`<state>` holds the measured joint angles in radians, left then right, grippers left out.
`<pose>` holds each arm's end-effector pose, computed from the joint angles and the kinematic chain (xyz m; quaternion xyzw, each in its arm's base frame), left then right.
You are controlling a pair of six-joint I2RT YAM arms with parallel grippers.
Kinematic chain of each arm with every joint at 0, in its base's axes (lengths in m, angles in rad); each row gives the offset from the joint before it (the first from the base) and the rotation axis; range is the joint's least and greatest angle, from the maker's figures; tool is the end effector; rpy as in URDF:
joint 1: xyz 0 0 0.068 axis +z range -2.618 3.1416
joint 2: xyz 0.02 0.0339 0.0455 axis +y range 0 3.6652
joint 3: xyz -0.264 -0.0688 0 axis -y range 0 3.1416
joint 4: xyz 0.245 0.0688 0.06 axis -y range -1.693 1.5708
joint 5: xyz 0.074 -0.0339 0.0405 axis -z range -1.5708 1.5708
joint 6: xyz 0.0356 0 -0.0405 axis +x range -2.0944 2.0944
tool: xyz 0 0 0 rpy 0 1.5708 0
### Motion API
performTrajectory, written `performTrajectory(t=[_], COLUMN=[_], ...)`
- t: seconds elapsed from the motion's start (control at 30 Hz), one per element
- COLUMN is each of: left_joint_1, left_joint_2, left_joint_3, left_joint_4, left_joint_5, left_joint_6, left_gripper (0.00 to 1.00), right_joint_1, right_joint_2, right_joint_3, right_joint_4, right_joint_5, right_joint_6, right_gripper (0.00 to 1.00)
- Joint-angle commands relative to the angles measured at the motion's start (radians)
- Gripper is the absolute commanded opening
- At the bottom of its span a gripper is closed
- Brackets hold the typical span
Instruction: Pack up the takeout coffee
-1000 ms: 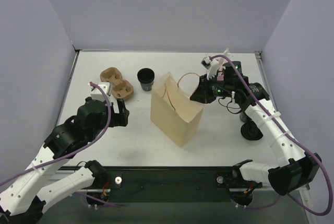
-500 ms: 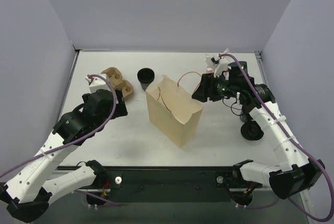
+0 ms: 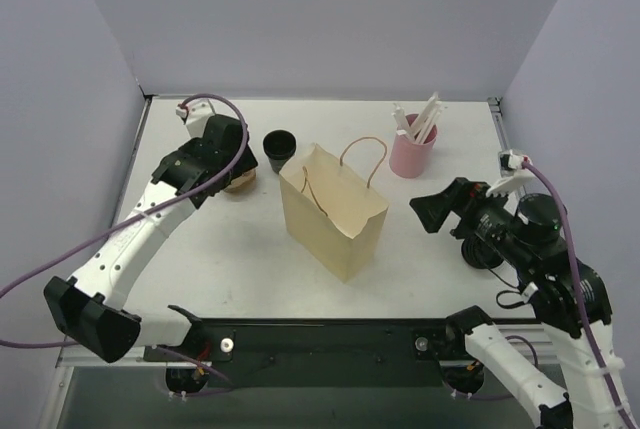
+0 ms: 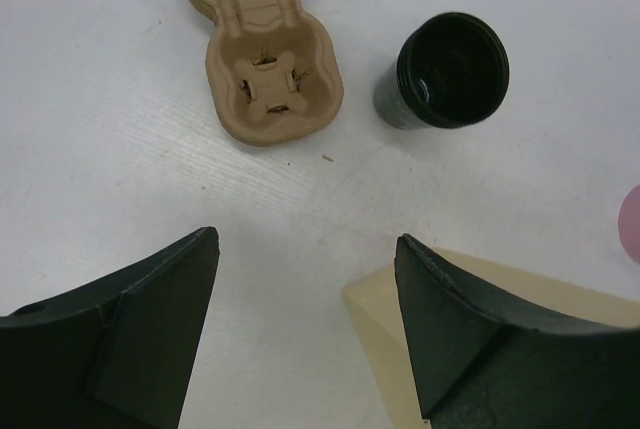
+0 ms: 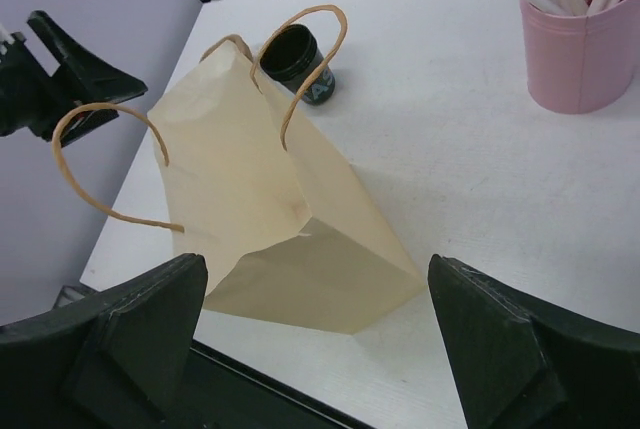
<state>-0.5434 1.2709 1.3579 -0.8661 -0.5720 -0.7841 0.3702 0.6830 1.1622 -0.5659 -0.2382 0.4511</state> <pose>0.2281 -0.1153 0.3738 -0.2143 0.8657 -0.0229 0.4518 0.1024 0.0488 0.4369 -0.0506 0.7345 0.3482 0.5803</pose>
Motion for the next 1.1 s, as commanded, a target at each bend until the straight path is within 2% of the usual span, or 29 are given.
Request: performTrajectory(t=[0.0,0.17,0.27,0.3,0.47,0.67,0.87,1.07], left_joint_1=[0.081,0.166,0.218,0.235,0.315,0.319,0.321,0.319], left_joint_2=[0.131,0.333,0.422,0.439,0.514,0.606,0.728,0.831], left_joint_3=[0.125,0.361,0.441,0.446,0.42,0.403,0.495,0.636], left_joint_4=[0.011,-0.14,-0.217,-0.22,-0.162,-0.077,-0.073,-0.146], left_joint_5=[0.024,0.038,0.015,0.017,0.076,0.138,0.173,0.13], left_joint_6=[-0.15,-0.21,-0.216,-0.219,-0.182,-0.139,-0.122,-0.135], left_gripper=[0.79,0.79,0.79,0.79,0.78,0.75,0.7,0.68], right_joint_1=[0.009,0.007,0.009,0.009,0.007,0.007,0.006,0.007], right_joint_2=[-0.117,-0.19,-0.203,-0.209,-0.24,-0.209,-0.157,-0.102], right_joint_3=[-0.003,0.007,0.039,0.048,0.039,0.073,0.123,0.188], right_joint_4=[-0.055,-0.153,-0.303,-0.363,-0.436,-0.497,-0.517,-0.535], right_joint_5=[0.082,0.118,0.163,0.149,0.154,0.206,0.198,0.185], right_joint_6=[0.092,0.083,0.141,0.149,0.149,0.124,0.074,-0.009], right_gripper=[1.0,0.94,0.89,0.88,0.84,0.84,0.85,0.85])
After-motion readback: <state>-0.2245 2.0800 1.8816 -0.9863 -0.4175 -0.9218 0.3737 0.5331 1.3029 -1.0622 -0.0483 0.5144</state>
